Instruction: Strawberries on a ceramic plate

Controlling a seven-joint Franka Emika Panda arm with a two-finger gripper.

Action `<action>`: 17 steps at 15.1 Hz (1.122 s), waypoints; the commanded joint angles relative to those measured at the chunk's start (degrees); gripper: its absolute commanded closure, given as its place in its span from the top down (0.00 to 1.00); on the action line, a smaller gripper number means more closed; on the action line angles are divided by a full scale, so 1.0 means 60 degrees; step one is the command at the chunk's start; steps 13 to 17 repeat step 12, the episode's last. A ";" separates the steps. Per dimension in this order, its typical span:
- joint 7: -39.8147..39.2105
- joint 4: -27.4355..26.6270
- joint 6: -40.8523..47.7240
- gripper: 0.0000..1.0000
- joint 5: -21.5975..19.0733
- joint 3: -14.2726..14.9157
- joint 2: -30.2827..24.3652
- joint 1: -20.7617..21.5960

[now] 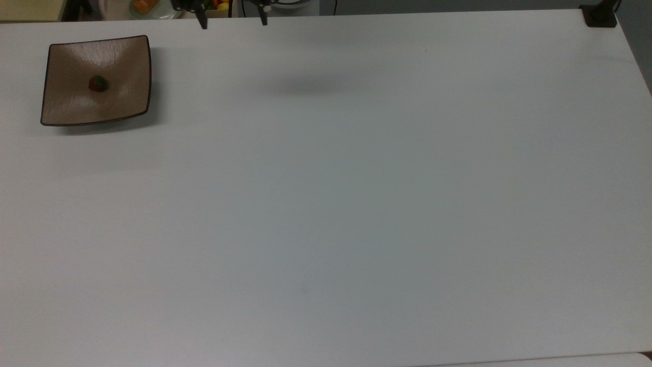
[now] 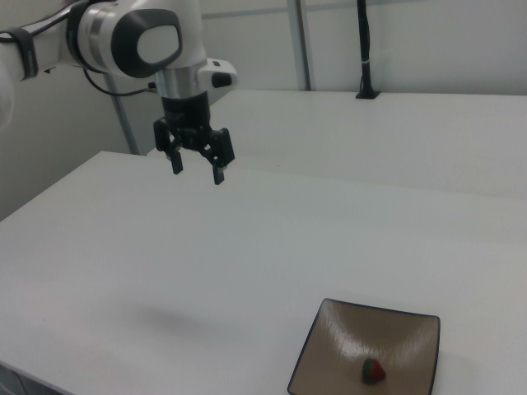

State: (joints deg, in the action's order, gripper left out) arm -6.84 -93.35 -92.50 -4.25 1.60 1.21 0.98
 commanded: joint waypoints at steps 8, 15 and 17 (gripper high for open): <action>0.0276 -0.0320 -0.1692 1.00 -0.0112 -0.0253 -0.0173 0.0409; 0.0290 -0.0349 -0.1708 1.00 -0.0112 -0.0281 -0.0143 0.0510; 0.0290 -0.0349 -0.1708 1.00 -0.0112 -0.0281 -0.0143 0.0510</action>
